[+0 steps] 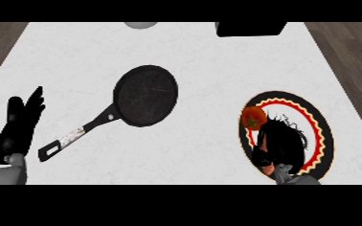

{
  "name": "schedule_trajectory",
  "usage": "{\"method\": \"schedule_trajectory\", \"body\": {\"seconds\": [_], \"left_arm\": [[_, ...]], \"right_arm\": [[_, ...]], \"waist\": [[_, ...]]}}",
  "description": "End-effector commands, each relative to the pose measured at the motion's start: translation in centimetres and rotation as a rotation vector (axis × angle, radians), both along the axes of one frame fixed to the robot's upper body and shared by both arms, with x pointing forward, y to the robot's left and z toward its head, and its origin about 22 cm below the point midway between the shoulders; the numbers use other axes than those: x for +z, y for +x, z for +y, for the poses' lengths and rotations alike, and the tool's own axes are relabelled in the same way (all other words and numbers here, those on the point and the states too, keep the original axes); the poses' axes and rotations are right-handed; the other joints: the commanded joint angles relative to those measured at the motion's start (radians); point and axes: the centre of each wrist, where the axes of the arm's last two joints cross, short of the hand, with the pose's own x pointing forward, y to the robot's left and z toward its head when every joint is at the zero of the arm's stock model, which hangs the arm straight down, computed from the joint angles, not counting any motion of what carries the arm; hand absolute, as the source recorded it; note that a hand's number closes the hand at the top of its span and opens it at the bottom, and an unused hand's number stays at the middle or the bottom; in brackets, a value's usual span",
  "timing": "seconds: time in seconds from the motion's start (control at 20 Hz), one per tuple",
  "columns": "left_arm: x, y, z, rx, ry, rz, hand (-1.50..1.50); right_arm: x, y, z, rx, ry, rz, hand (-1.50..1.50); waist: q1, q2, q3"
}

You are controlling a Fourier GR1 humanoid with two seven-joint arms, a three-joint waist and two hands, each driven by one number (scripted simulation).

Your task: Pick the sweet potato from the plate and place it in the pan

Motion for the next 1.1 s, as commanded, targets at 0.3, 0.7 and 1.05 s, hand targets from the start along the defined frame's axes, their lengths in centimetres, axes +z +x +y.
{"method": "schedule_trajectory", "body": {"seconds": [0.3,0.7,1.05], "left_arm": [[0.7,0.6,-0.1,-0.012,0.004,0.009,0.00],[0.3,2.5,-1.7,-0.047,-0.003,-0.015,0.00],[1.2,1.7,-1.5,-0.083,-0.002,-0.032,0.00]], "right_arm": [[8.5,-7.9,12.5,0.042,0.006,-0.594,1.50],[9.9,-8.6,16.5,0.033,-0.008,-0.657,1.50],[10.0,-2.6,16.3,-0.045,0.112,-0.668,1.50]], "waist": [[0.018,0.010,0.014],[0.054,0.034,0.016],[0.090,0.038,0.018]]}}
